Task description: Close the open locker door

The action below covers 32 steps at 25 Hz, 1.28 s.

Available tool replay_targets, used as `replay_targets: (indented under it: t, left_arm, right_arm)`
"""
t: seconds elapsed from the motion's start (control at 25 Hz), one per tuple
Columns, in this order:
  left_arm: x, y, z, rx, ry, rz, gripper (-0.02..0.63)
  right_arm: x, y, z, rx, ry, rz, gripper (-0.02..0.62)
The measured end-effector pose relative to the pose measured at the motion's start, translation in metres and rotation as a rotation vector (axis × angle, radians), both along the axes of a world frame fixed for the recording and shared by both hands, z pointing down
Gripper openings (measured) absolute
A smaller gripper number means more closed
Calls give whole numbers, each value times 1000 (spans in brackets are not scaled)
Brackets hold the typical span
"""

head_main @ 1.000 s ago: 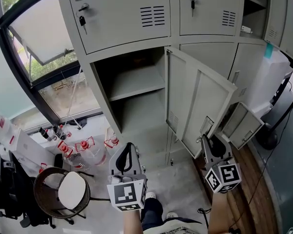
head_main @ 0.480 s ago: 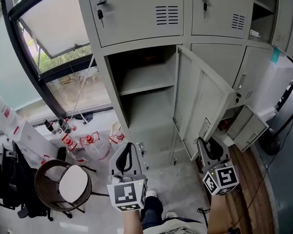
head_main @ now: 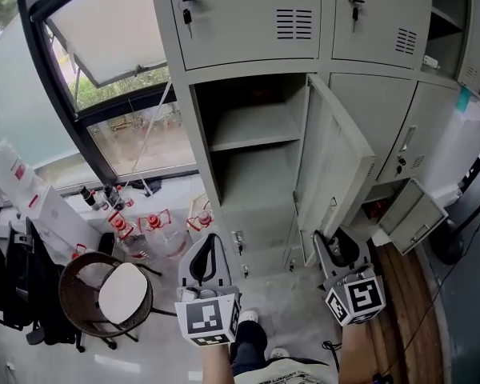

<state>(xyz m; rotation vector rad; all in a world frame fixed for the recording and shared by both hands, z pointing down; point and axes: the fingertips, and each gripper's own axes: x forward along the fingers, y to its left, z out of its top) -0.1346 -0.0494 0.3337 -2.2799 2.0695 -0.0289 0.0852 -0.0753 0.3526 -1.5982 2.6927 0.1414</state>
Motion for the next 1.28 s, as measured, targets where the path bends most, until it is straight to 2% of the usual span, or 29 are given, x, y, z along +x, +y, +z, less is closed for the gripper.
replay_targets:
  t: [0.6,0.8,1.28]
  left_arm:
    - [-30,11,-3,5,-12,-129,0]
    - [-45,14,-1,4,-11,-175,0]
    - [-94,0,0,0,0,-251,0]
  right_arm:
    - [-63,-6,-2,12,-7,-208,172]
    - [-93,-10,-2,18,18,-284,164]
    - [-149,-36,-2,17,15,-351,161]
